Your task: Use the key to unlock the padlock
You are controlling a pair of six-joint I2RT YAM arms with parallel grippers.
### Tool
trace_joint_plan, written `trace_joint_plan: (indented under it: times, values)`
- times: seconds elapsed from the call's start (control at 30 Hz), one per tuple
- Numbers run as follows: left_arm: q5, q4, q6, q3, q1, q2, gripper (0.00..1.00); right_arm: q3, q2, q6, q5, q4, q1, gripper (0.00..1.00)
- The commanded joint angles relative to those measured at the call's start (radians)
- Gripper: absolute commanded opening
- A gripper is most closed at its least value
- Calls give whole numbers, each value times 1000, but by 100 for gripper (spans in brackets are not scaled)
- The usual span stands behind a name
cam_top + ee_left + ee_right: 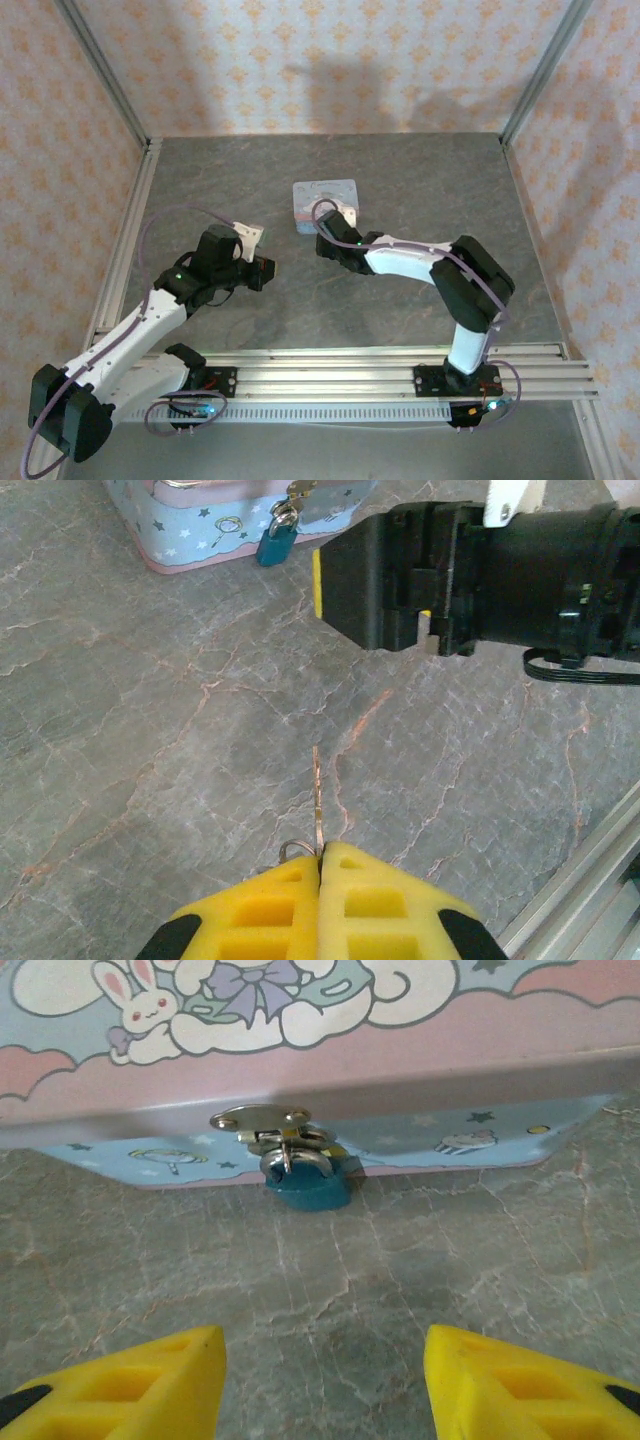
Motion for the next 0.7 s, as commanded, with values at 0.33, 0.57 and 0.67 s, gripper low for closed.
trace_joint_plan:
  times: [0.33, 0.57, 0.67]
  values:
    - [-4, 34, -13, -40, 8, -33, 0, 107, 133, -51, 57, 94, -10, 51]
    - [1, 33, -17, -48, 8, -46, 0, 137, 171, -47, 17, 84, -41, 51]
    - [1, 36, -16, -52, 9, -47, 0, 154, 182, -63, 4, 71, -46, 51]
